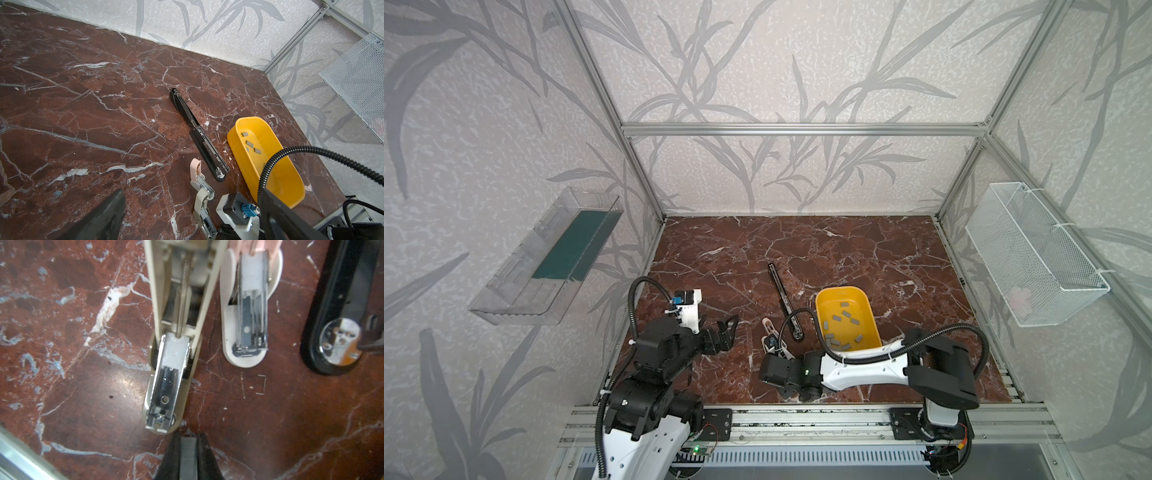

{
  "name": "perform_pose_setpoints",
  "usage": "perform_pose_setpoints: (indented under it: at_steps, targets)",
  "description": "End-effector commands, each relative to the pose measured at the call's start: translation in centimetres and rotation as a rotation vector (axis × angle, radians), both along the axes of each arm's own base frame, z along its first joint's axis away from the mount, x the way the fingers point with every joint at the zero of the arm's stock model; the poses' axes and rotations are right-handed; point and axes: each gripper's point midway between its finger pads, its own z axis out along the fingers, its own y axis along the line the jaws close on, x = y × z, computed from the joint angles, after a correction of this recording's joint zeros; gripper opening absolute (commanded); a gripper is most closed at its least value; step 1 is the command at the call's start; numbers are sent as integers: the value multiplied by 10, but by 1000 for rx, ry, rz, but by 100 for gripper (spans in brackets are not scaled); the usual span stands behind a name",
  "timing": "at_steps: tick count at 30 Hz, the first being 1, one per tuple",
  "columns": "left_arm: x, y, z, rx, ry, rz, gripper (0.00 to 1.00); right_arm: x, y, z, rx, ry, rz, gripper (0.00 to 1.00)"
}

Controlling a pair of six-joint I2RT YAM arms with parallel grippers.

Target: Load the staples into the stapler

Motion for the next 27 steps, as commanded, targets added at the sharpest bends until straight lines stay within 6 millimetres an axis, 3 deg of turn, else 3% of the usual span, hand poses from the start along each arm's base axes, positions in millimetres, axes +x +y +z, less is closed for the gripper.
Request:
perform_pose_setpoints:
  at_steps: [1, 15, 17, 23, 27]
  targets:
    - [-2, -2, 0, -14, -2, -8, 99, -3, -18, -11, -81, 3, 2, 13]
    - [-2, -2, 1, -17, -2, -9, 99, 6, -21, 34, 27, -106, -36, 10]
    - [-2, -3, 1, -18, -4, -11, 99, 9, -18, 53, 80, -151, -55, 10]
    - [-3, -2, 1, -20, -5, -7, 99, 15, 14, 84, 300, -203, -99, 9]
    - [-3, -3, 2, -22, -6, -9, 99, 18, 36, 87, 373, -210, -114, 9]
